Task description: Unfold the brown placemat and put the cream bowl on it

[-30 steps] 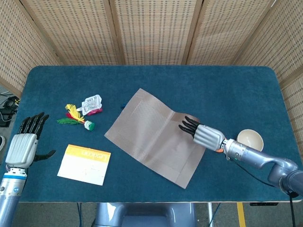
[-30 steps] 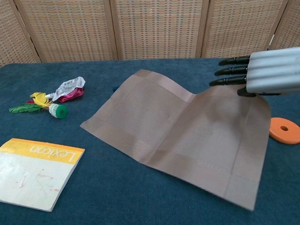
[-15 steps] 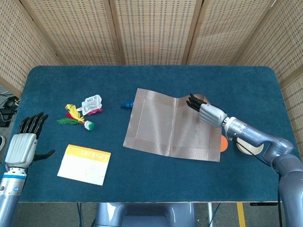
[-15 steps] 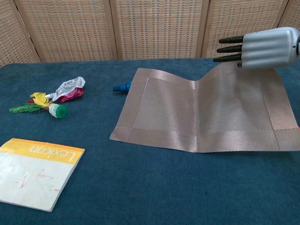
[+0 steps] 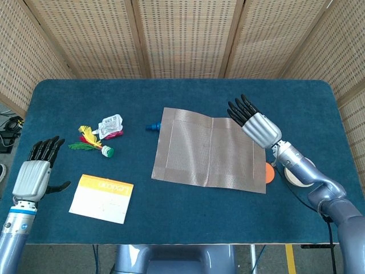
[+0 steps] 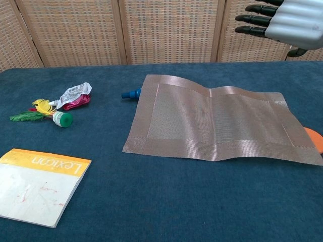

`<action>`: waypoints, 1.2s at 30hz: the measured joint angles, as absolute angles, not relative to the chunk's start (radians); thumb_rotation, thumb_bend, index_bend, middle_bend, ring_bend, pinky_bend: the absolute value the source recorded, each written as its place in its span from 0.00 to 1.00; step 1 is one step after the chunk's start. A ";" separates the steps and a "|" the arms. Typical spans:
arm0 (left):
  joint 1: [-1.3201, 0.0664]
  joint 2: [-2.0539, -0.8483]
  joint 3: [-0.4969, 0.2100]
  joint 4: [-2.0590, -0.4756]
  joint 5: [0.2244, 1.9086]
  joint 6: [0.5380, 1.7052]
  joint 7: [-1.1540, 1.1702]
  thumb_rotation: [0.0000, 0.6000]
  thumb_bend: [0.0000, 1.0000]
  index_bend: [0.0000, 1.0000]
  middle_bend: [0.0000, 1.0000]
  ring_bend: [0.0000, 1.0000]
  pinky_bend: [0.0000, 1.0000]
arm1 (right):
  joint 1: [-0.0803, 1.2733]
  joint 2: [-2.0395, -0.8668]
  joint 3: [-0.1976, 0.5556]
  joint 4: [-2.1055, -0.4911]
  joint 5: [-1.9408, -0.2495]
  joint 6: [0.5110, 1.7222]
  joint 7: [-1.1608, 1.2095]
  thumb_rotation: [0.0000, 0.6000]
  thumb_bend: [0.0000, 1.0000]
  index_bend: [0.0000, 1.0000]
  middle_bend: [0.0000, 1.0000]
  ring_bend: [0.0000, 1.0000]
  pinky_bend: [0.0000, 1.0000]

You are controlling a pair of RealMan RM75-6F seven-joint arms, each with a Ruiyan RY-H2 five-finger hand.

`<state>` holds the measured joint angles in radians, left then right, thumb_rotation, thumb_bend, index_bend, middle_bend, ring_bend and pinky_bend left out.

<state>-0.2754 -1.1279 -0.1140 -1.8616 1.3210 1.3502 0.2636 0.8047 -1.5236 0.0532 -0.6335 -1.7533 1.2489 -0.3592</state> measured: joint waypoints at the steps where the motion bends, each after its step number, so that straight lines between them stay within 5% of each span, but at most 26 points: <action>1: -0.277 -1.133 -0.113 -1.852 1.329 1.349 0.259 1.00 0.00 0.00 0.00 0.00 0.00 | 0.792 -1.513 0.060 -0.671 -1.738 1.254 -0.352 1.00 0.00 0.00 0.00 0.00 0.00; 10: -0.337 -1.217 -0.104 -1.706 1.453 1.302 0.163 1.00 0.00 0.01 0.00 0.00 0.00 | 0.635 -1.320 0.082 -1.187 -1.594 1.279 -0.237 1.00 0.00 0.00 0.00 0.00 0.00; 17: -0.434 -1.328 -0.100 -1.547 1.545 1.227 0.080 1.00 0.00 0.19 0.00 0.00 0.00 | 0.448 -1.151 0.047 -1.522 -1.518 1.338 -0.076 1.00 0.00 0.00 0.00 0.00 0.00; 36: -0.657 -1.542 -0.117 -1.391 1.534 0.951 0.116 1.00 0.01 0.29 0.00 0.00 0.00 | 0.235 -1.255 0.011 -1.497 -1.515 1.555 -0.024 1.00 0.00 0.07 0.00 0.00 0.00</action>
